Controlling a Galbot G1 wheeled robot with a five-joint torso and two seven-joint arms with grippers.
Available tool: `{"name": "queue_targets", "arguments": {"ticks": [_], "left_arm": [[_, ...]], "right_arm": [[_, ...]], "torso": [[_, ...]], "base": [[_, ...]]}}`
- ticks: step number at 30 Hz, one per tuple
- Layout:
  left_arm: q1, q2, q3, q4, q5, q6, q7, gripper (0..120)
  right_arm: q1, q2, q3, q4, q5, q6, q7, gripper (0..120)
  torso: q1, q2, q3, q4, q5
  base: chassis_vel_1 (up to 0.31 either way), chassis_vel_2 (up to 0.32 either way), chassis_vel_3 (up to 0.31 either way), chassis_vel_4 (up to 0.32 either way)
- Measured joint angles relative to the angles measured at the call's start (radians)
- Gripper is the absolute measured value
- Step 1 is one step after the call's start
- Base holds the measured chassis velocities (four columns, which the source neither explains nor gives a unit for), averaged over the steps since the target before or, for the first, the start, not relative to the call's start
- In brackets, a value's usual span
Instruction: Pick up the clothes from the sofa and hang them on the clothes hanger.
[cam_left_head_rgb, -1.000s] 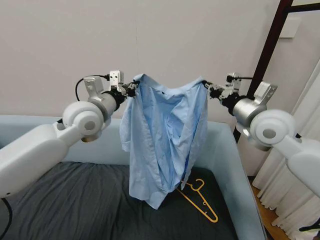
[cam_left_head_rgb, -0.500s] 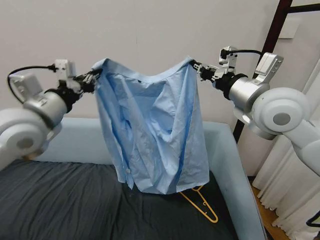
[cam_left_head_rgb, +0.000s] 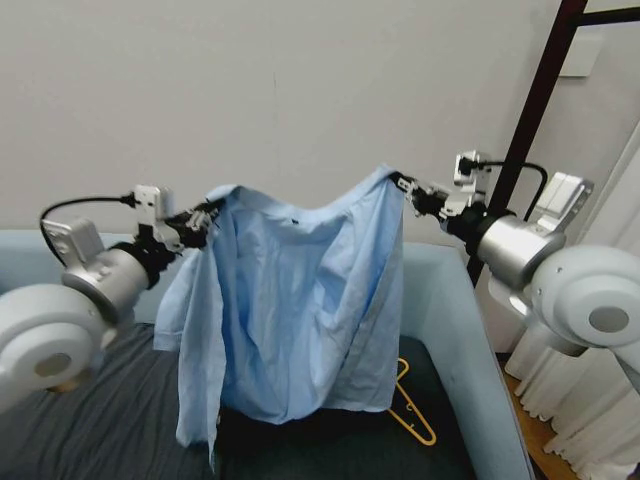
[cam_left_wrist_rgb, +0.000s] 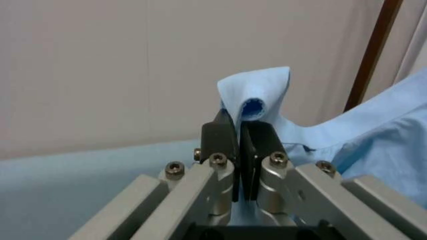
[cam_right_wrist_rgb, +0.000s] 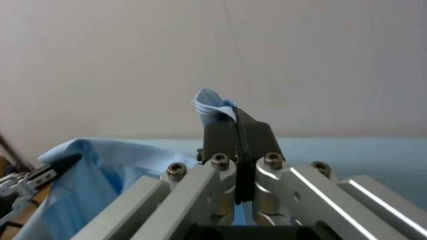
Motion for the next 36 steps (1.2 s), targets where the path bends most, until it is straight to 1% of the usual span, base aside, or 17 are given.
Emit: {"name": "queue_targets", "arguments": {"ticks": [1, 3, 4, 5, 6, 9, 10, 13, 15, 16, 17, 19, 20, 24, 25, 29, 36], "left_arm": [[0.004, -0.017, 0.015, 0.013, 0.006, 0.001, 0.0, 0], [0.02, -0.071, 0.061, 0.074, 0.053, 0.001, 0.012, 0], [0.025, -0.093, 0.072, 0.105, 0.074, 0.001, 0.018, 0], [0.025, -0.093, 0.072, 0.105, 0.074, 0.001, 0.018, 0], [0.033, -0.117, 0.081, 0.14, 0.096, 0.001, 0.026, 0], [0.054, -0.182, 0.098, 0.227, 0.15, -0.011, 0.042, 0], [0.054, -0.182, 0.098, 0.227, 0.15, -0.011, 0.042, 0], [0.064, -0.261, 0.118, 0.315, 0.215, -0.026, 0.048, 0], [0.067, -0.331, 0.139, 0.389, 0.266, -0.041, 0.05, 0], [0.067, -0.331, 0.139, 0.389, 0.266, -0.041, 0.05, 0], [0.072, -0.364, 0.149, 0.424, 0.29, -0.049, 0.053, 0], [0.089, -0.411, 0.157, 0.482, 0.335, -0.066, 0.06, 0], [0.089, -0.411, 0.157, 0.482, 0.335, -0.066, 0.06, 0], [0.131, -0.469, 0.159, 0.55, 0.387, -0.096, 0.078, 0], [0.15, -0.488, 0.158, 0.572, 0.399, -0.106, 0.082, 0], [0.174, -0.513, 0.158, 0.6, 0.433, -0.123, 0.093, 0], [0.18, -0.529, 0.156, 0.61, 0.445, -0.128, 0.091, 0]], "right_arm": [[-0.029, 0.01, 0.0, 0.01, -0.013, 0.002, 0.005, 0], [-0.117, 0.049, -0.005, 0.033, -0.056, 0.007, 0.015, 0], [-0.15, 0.071, -0.011, 0.033, -0.077, 0.007, 0.017, 0], [-0.15, 0.071, -0.011, 0.033, -0.077, 0.007, 0.017, 0], [-0.181, 0.097, -0.019, 0.023, -0.101, 0.007, 0.017, 0], [-0.246, 0.179, -0.06, -0.059, -0.173, 0.006, 0.017, 0], [-0.246, 0.179, -0.06, -0.059, -0.173, 0.006, 0.017, 0], [-0.265, 0.281, -0.116, -0.168, -0.232, 0.01, 0.019, 0], [-0.271, 0.369, -0.153, -0.25, -0.297, 0.02, 0.018, 0], [-0.271, 0.369, -0.153, -0.25, -0.297, 0.02, 0.018, 0], [-0.274, 0.406, -0.171, -0.301, -0.345, 0.03, 0.008, 0], [-0.284, 0.442, -0.189, -0.369, -0.407, 0.044, -0.008, 0], [-0.284, 0.442, -0.189, -0.369, -0.407, 0.044, -0.008, 0], [-0.314, 0.457, -0.206, -0.48, -0.494, 0.078, -0.057, 0], [-0.324, 0.455, -0.215, -0.525, -0.518, 0.09, -0.075, 0], [-0.331, 0.456, -0.234, -0.593, -0.551, 0.112, -0.103, 0], [-0.356, 0.464, -0.244, -0.61, -0.57, 0.116, -0.114, 0]], "torso": [[0.0, 0.0, 0.0, 0.0, 0.0], [0.0, 0.0, 0.0, 0.0002, 0.0], [0.0, 0.0, 0.0, 0.0005, -0.0002], [0.0, 0.0, 0.0, 0.0005, -0.0002], [0.0, 0.0, 0.0, 0.0006, -0.0006], [0.0, 0.0, 0.0, 0.0008, 0.0], [0.0, 0.0, 0.0, 0.0008, 0.0], [0.0, 0.0, 0.0, 0.0006, -0.0004], [0.0, 0.0, 0.0, 0.0008, -0.0003], [0.0, 0.0, 0.0, 0.0008, -0.0003], [0.0, 0.0, 0.0, 0.0009, -0.0005], [0.0, 0.0, 0.0, 0.001, -0.0005], [0.0, 0.0, 0.0, 0.001, -0.0005], [0.0, 0.0, 0.0, 0.0002, -0.0003], [0.0, 0.0, 0.0, 0.0003, -0.0004], [0.0, 0.0, 0.0, 0.0006, -0.0001], [0.0, 0.0, 0.0, 0.0006, -0.0002]], "base": [[0.0, 0.0, 0.0, 0.0], [0.0, 0.0, 0.0, 0.0], [0.0, 0.0, 0.0, 0.0], [0.0, 0.0, 0.0, 0.0], [0.0, 0.0, 0.0, 0.0], [0.0, 0.0, 0.0, 0.0], [0.0, 0.0, 0.0, 0.0], [0.0, 0.0, 0.0, 0.0], [0.0, 0.0, 0.0, 0.0], [0.0, 0.0, 0.0, 0.0], [0.0, 0.0, 0.0, 0.0], [0.0, 0.0, 0.0, 0.0], [0.0, 0.0, 0.0, 0.0], [0.0, 0.0, 0.0, 0.0], [0.0, 0.0, 0.0, 0.0], [0.0, 0.0, 0.0, 0.0], [0.0, 0.0, 0.0, 0.0]]}}
